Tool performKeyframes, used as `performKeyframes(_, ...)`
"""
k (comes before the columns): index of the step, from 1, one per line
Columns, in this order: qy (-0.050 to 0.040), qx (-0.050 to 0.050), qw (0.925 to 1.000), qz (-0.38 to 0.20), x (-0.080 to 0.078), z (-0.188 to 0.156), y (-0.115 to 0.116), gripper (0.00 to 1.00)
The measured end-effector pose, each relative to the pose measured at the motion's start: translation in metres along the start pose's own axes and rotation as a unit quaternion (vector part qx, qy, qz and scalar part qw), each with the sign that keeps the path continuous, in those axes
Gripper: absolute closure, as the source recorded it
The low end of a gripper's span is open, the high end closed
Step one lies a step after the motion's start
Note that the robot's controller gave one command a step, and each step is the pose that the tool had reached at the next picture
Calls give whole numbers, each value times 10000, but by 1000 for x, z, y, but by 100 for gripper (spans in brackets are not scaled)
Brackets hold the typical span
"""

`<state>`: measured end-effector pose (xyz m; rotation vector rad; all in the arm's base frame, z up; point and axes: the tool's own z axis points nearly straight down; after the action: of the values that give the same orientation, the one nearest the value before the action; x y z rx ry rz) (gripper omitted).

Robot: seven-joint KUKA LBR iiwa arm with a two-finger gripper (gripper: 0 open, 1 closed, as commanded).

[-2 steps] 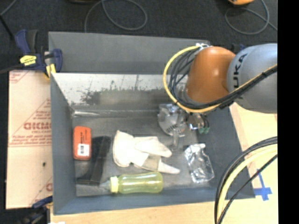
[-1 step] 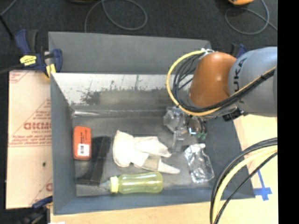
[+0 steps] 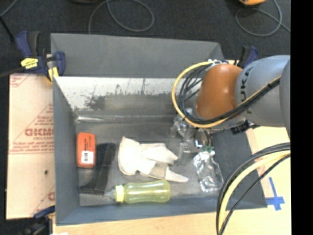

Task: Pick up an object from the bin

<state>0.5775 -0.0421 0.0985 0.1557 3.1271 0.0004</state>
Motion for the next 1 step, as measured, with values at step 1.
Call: performKeyframes(1,5,-1,9999,111,3,6,1,0)
